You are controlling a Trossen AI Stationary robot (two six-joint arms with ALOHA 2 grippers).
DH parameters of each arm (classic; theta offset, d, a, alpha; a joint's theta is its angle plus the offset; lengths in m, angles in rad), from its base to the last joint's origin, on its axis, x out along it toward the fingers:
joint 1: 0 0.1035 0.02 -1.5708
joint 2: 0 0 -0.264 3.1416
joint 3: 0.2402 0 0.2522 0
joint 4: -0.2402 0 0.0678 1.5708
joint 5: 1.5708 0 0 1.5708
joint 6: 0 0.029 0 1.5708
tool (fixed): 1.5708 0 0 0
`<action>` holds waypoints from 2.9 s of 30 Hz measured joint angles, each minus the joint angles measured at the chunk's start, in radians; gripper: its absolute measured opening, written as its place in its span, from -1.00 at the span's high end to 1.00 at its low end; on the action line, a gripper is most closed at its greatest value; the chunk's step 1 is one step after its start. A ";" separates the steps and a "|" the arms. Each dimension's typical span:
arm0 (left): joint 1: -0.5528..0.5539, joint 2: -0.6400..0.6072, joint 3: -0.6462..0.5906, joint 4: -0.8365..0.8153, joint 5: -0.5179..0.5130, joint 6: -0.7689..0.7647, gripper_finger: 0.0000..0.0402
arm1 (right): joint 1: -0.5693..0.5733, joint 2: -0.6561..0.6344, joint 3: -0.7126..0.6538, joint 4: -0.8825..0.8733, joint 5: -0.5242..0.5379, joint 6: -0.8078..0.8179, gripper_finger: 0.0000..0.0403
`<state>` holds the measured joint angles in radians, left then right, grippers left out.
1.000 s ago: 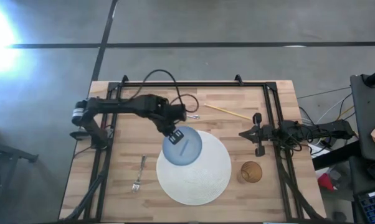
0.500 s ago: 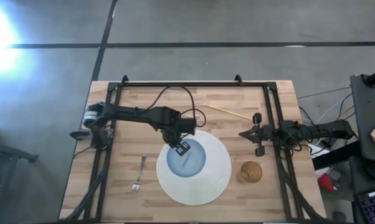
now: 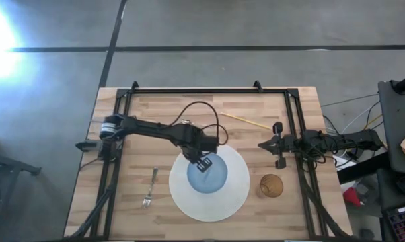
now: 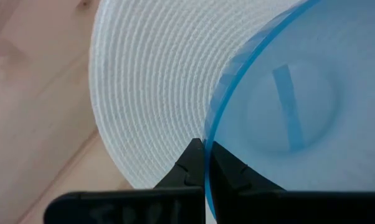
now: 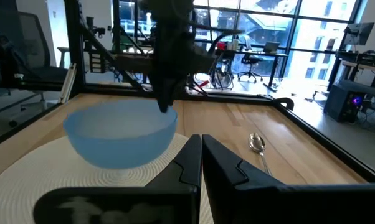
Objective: Pick & Place Utensil
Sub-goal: Put the blue bowl on the center of the white mat, then move the yellow glass to the top left of the white mat
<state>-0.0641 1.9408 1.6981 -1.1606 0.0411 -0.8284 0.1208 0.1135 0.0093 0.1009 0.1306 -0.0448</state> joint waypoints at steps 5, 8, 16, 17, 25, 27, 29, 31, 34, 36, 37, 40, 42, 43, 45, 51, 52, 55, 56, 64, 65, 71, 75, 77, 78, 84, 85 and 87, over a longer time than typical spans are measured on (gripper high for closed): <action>-0.009 0.018 -0.001 0.019 -0.003 0.000 0.99 | 0.000 0.001 0.000 0.000 0.000 0.000 0.96; -0.017 0.028 -0.001 0.028 -0.002 0.001 0.99 | 0.000 0.001 0.000 0.000 0.000 0.000 0.96; -0.019 0.040 -0.003 0.028 -0.002 0.018 0.99 | 0.000 0.001 0.000 0.000 0.000 0.000 0.96; -0.019 0.040 -0.004 0.028 -0.004 0.018 0.99 | 0.000 0.001 0.000 0.000 0.000 0.000 0.96; -0.019 0.041 -0.028 0.044 -0.006 0.018 0.99 | 0.000 0.001 0.000 0.000 0.000 0.000 0.96; -0.019 0.041 -0.032 0.049 -0.006 0.018 0.99 | 0.000 0.001 0.000 0.000 0.000 0.000 0.96; -0.020 0.041 -0.037 0.064 -0.002 0.018 0.99 | 0.000 0.001 0.000 0.000 0.000 0.000 0.96; -0.021 0.041 -0.047 0.078 0.008 0.018 0.99 | 0.000 0.001 0.000 0.000 0.000 0.000 0.96; -0.023 0.042 -0.057 0.083 0.013 0.018 0.99 | 0.000 0.001 0.000 0.000 0.000 0.000 0.96; -0.024 0.042 -0.065 0.089 0.018 0.018 0.98 | 0.000 0.001 0.000 0.000 0.000 0.000 0.96; -0.024 0.042 -0.070 0.088 0.024 0.019 0.98 | 0.000 0.001 0.000 0.000 0.000 0.000 0.96; -0.024 0.042 -0.073 0.088 0.026 0.023 0.98 | 0.000 0.001 0.000 0.000 0.000 0.000 0.96; -0.024 0.042 -0.073 0.089 0.027 0.025 0.98 | 0.000 0.001 0.000 0.000 0.000 0.000 0.96; -0.024 0.042 -0.073 0.090 0.027 0.031 0.98 | 0.000 0.001 0.000 0.000 0.000 0.000 0.96; -0.024 0.042 -0.073 0.093 0.027 0.041 0.98 | 0.000 0.001 0.000 0.000 0.000 0.000 0.96; -0.024 0.042 -0.073 0.098 0.028 0.050 0.97 | 0.000 0.001 0.000 0.000 0.000 0.000 0.96; -0.024 0.042 -0.073 0.098 0.029 0.050 0.95 | 0.000 0.001 0.000 0.000 0.000 0.000 0.96; -0.023 0.042 -0.073 0.100 0.042 0.050 0.86 | 0.000 0.001 0.000 0.000 0.000 0.000 0.96; -0.023 0.042 -0.073 0.099 0.048 0.050 0.82 | 0.000 0.001 0.000 0.000 0.000 0.000 0.96; -0.023 0.039 -0.071 0.103 0.052 0.053 0.49 | 0.000 0.001 0.000 0.000 0.000 0.000 0.96; -0.022 0.039 -0.068 0.102 0.055 0.062 0.45 | 0.000 0.001 0.000 0.000 0.000 0.000 0.96; -0.014 0.039 -0.026 0.088 0.105 0.130 0.31 | 0.000 0.001 0.000 0.000 0.000 0.000 0.96; -0.002 0.037 0.011 0.043 0.105 0.172 0.29 | 0.000 0.001 0.000 0.000 0.000 0.000 0.96; 0.005 0.037 0.029 0.022 0.101 0.187 0.29 | 0.000 0.001 0.000 0.000 0.000 0.000 0.96; 0.008 0.037 0.038 0.011 0.098 0.197 0.29 | 0.000 0.001 0.000 0.000 0.000 0.000 0.96; 0.031 0.037 0.104 -0.045 0.090 0.276 0.30 | 0.000 0.001 0.000 0.000 0.000 0.000 0.96; 0.033 0.036 0.119 -0.052 0.088 0.295 0.30 | 0.000 0.001 0.000 0.000 0.000 0.000 0.96; 0.035 0.031 0.153 -0.062 0.077 0.336 0.30 | 0.000 0.001 0.000 0.000 0.000 0.000 0.96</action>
<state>-0.0292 1.9715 1.8511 -1.2227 0.1180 -0.4927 0.1211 0.1143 0.0093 0.1010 0.1304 -0.0448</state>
